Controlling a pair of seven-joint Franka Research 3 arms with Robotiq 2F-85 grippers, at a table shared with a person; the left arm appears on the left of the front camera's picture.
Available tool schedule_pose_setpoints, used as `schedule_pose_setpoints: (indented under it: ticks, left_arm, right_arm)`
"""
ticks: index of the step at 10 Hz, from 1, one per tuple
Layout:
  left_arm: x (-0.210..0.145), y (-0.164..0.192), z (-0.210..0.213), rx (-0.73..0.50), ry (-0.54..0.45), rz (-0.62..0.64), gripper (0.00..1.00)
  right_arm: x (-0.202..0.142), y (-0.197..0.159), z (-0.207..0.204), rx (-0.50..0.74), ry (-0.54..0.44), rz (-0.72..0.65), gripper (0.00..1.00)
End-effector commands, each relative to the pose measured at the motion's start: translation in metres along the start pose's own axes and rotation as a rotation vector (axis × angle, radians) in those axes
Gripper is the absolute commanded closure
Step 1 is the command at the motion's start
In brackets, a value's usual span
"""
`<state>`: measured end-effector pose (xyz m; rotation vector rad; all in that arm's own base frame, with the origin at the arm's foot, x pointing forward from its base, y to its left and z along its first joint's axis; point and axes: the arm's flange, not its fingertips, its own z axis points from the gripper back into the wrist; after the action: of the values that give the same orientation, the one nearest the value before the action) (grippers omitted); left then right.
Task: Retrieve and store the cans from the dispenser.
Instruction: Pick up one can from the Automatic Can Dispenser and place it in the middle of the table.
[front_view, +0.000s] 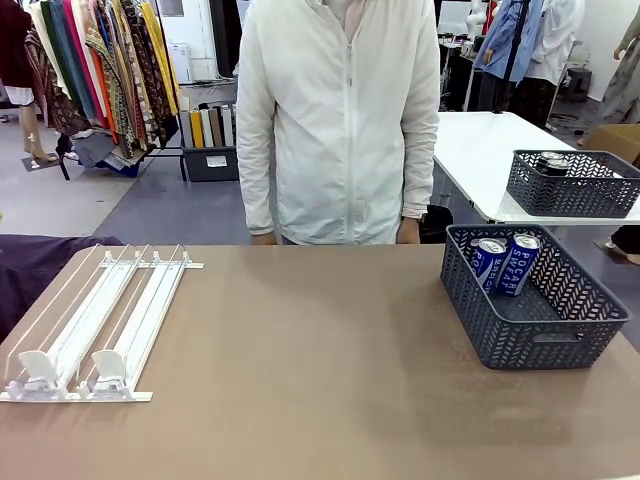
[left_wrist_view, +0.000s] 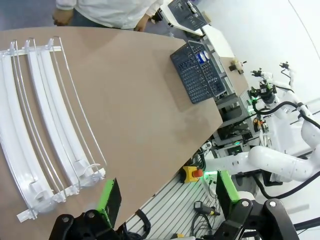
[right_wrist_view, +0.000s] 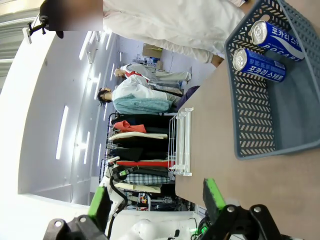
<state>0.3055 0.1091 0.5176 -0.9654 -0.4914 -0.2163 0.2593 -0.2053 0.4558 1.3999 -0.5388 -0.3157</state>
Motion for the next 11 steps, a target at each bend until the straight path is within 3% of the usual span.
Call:
schedule_pose_setpoints:
  ticks: [1, 11]
  left_arm:
    - [0.0013, 0.0009, -0.0004, -0.019, -0.015, -0.022, 0.0]
    - [0.0013, 0.0009, -0.0004, -0.019, -0.015, -0.022, 0.0]
  right_arm:
    - [-0.0016, 0.002, 0.0013, 0.003, 0.007, 0.004, 0.0]
    - [-0.0016, 0.002, 0.0013, 0.003, 0.007, 0.004, 0.0]
